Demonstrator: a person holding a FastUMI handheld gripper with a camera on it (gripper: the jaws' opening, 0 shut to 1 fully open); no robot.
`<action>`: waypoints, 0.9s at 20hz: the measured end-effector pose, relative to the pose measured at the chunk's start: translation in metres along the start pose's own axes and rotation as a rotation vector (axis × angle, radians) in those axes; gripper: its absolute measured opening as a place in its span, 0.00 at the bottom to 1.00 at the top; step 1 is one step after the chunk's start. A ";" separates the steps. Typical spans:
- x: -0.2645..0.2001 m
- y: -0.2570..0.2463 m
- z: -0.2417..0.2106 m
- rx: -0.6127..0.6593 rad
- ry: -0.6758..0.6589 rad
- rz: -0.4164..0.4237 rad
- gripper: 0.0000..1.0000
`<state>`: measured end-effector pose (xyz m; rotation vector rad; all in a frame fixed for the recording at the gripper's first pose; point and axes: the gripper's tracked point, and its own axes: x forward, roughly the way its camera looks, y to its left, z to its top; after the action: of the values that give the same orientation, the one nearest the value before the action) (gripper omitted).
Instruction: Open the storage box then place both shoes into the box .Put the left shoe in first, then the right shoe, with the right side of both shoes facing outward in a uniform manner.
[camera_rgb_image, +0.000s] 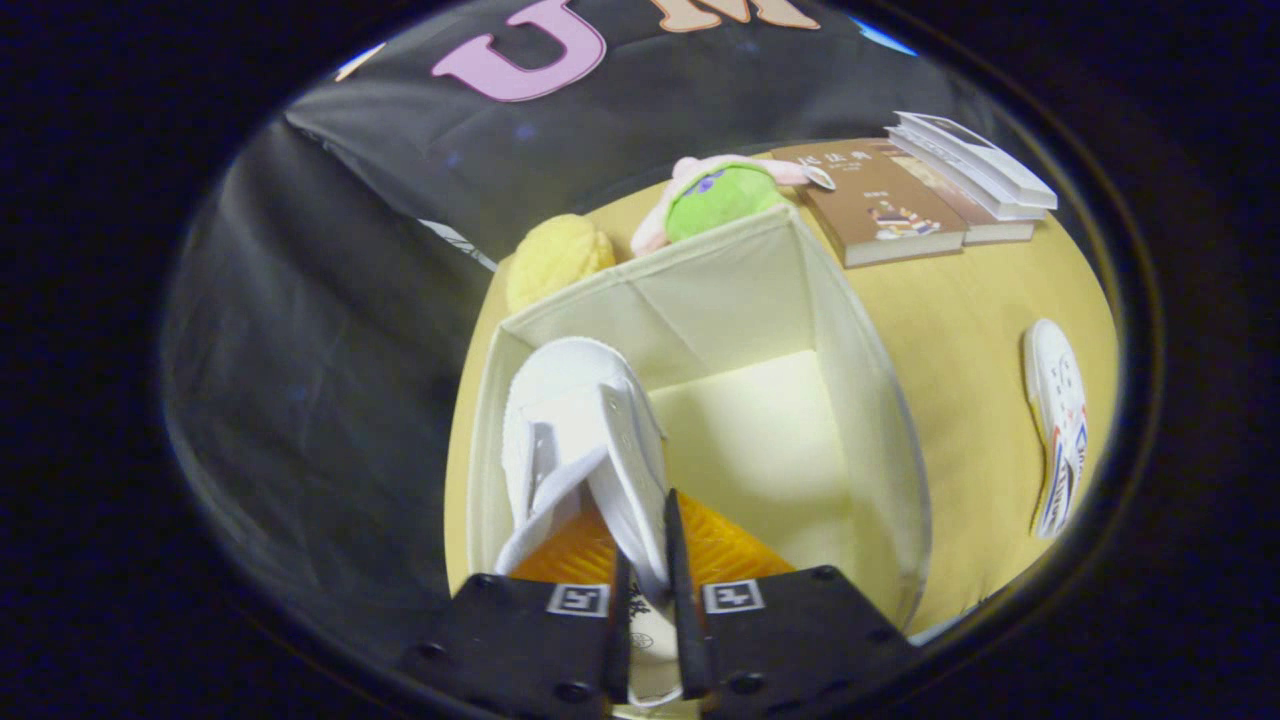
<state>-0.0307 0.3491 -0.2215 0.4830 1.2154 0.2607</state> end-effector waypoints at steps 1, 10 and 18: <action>-0.003 -0.007 0.001 -0.020 0.006 -0.002 0.32; -0.077 -0.018 0.023 -0.195 -0.093 0.154 1.00; -0.155 -0.123 0.071 -0.252 -0.248 0.087 1.00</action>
<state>-0.0236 0.1578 -0.1335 0.3371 0.9067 0.4105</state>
